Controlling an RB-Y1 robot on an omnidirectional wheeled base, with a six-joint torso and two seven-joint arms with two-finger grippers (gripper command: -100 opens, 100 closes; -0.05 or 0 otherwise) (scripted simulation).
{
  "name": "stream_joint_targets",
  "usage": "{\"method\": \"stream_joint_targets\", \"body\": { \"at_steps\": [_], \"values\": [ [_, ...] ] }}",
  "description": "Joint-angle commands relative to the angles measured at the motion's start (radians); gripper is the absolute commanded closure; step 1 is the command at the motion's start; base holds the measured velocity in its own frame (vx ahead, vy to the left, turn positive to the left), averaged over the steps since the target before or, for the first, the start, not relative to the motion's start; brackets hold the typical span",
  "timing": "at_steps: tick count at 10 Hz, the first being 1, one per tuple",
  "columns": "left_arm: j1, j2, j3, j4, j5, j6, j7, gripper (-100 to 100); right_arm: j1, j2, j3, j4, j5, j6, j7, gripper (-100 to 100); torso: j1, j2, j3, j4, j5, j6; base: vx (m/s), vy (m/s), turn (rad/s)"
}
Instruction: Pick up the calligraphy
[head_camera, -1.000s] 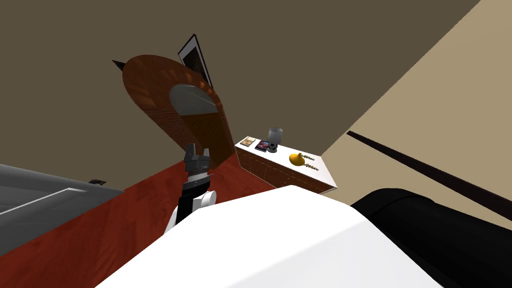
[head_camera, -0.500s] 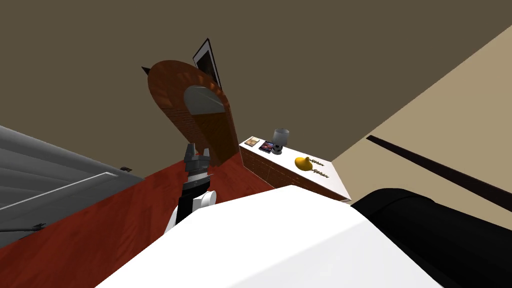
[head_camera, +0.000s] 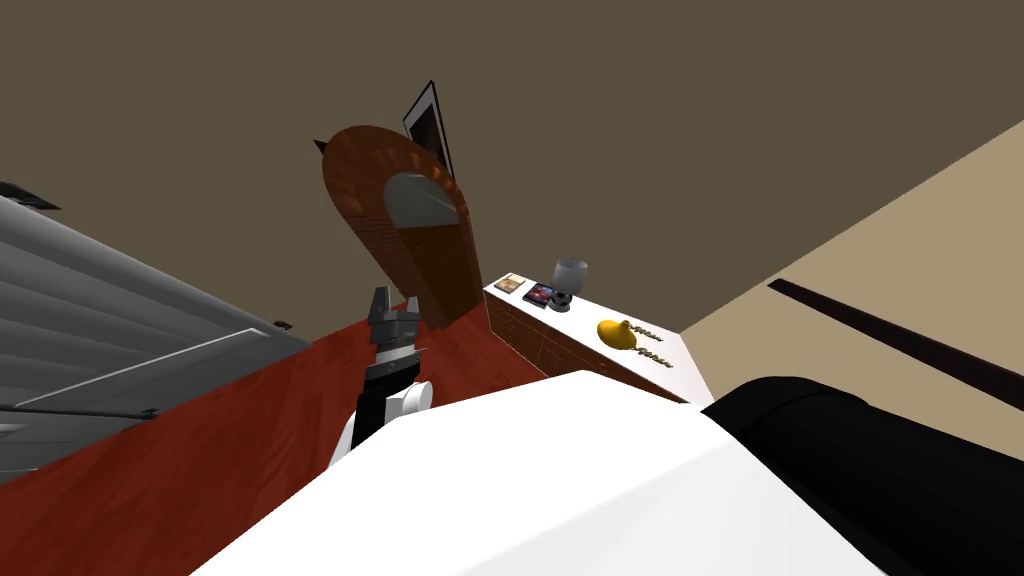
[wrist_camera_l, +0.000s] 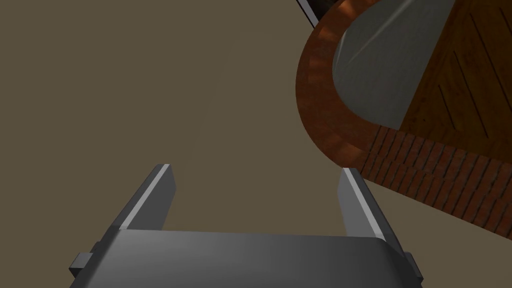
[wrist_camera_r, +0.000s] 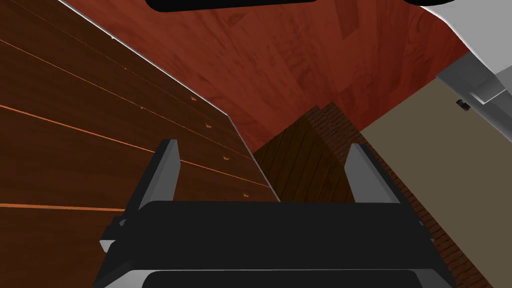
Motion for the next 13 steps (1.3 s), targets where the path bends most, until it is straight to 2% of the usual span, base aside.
{"method": "stream_joint_targets", "body": {
  "at_steps": [1, 2, 4, 5, 7, 8, 10, 11, 12, 13],
  "values": [
    [0.000, 0.000, 0.000, 0.000, 0.000, 0.000, 0.000, 0, -0.018, -0.013, 0.015, 0.050, 0.009, -0.007, 0.001, -100, 0.000, 0.000, 0.000, 0.000, 0.000, 0.000, 0.010, -0.030, 0.085],
    [0.000, 0.000, 0.000, 0.000, 0.000, 0.000, 0.000, 0, -0.018, -0.013, 0.015, 0.059, 0.009, -0.007, 0.001, -100, 0.000, 0.000, 0.000, 0.000, 0.000, 0.001, 0.003, -0.015, -0.030],
    [0.000, 0.000, 0.000, 0.000, 0.000, 0.000, 0.000, 0, -0.025, -0.081, 0.050, 0.135, 0.028, -0.006, 0.015, -100, 0.000, 0.001, 0.000, 0.000, 0.000, 0.000, -0.001, -0.033, 0.232],
    [0.000, 0.000, 0.000, 0.000, 0.000, 0.000, 0.000, 0, -0.025, -0.084, 0.050, 0.160, 0.028, -0.006, 0.015, -100, -0.001, 0.001, 0.000, 0.000, 0.000, 0.000, 0.008, -0.047, 0.076],
    [0.000, 0.000, 0.000, 0.000, 0.000, 0.000, 0.000, 0, -0.034, -0.148, 0.080, 0.251, 0.042, -0.003, 0.029, -100, -0.002, 0.000, 0.000, 0.000, 0.000, 0.000, 0.009, -0.064, 0.152],
    [0.000, 0.000, 0.000, 0.000, 0.000, 0.000, 0.000, 0, -0.034, -0.148, 0.080, 0.251, 0.042, -0.003, 0.029, -100, -0.003, 0.000, 0.000, 0.000, -0.001, 0.000, 0.002, -0.073, 0.077],
    [0.000, 0.000, 0.000, 0.000, 0.000, 0.000, 0.000, 0, -0.045, -0.201, 0.103, 0.314, 0.051, 0.003, 0.042, -100, -0.003, 0.000, 0.000, 0.000, -0.001, 0.001, -0.001, -0.087, 0.154],
    [0.000, 0.000, 0.000, 0.000, 0.000, 0.000, 0.000, 0, -0.045, -0.201, 0.103, 0.309, 0.051, 0.003, 0.042, -100, -0.004, 0.001, 0.000, 0.000, -0.001, 0.000, 0.003, -0.090, 0.074],
    [0.000, 0.000, 0.000, 0.000, 0.000, 0.000, 0.000, 0, -0.051, -0.222, 0.112, 0.353, 0.053, 0.007, 0.049, -100, -0.004, 0.000, 0.000, 0.000, -0.002, 0.001, 0.022, -0.099, 0.099],
    [0.000, 0.000, 0.000, 0.000, 0.000, 0.000, 0.000, 0, -0.051, -0.222, 0.112, 0.360, 0.053, 0.007, 0.049, -100, -0.005, -0.001, 0.000, 0.000, -0.001, 0.001, 0.022, -0.079, 0.063]
  ]
}}
